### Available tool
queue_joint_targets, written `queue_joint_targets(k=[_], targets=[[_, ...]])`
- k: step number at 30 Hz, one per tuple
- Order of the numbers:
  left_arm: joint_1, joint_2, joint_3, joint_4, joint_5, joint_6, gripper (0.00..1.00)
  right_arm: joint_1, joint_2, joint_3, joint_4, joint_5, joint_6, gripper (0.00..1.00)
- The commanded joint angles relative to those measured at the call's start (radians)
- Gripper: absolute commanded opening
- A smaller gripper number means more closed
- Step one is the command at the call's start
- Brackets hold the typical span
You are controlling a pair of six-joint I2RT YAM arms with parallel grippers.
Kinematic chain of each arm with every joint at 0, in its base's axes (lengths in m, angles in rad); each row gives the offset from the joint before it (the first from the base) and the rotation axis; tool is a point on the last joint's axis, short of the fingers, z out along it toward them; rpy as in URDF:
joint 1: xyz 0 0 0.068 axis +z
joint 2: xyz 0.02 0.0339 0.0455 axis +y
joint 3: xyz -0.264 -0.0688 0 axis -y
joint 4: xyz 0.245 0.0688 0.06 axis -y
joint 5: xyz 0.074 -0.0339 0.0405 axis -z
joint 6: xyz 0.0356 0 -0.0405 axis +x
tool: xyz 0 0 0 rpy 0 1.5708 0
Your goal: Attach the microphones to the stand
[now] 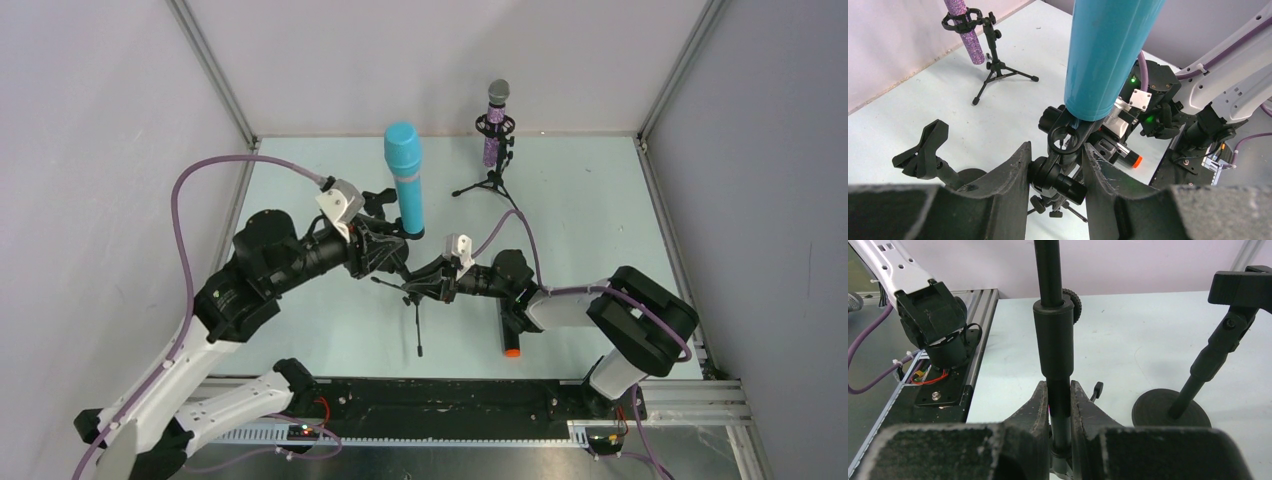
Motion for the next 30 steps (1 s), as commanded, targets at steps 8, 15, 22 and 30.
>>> queue_joint_targets(k=[8, 15, 22, 30], targets=[[-0.005, -0.055, -0.013, 0.236, 0.017, 0.007, 0.00, -0.021, -0.071, -0.003, -0.105, 0.110, 0.073, 0.39], [-0.006, -0.055, -0.068, 0.235, 0.017, 0.019, 0.00, -0.042, -0.174, -0.005, -0.110, 0.112, 0.109, 0.78], [-0.006, -0.065, -0.101, 0.235, -0.009, 0.022, 0.00, -0.058, -0.249, -0.005, -0.165, 0.093, 0.081, 0.98], [-0.006, -0.083, -0.124, 0.236, -0.078, 0.031, 0.00, -0.067, -0.303, -0.005, -0.258, 0.099, 0.048, 0.99]])
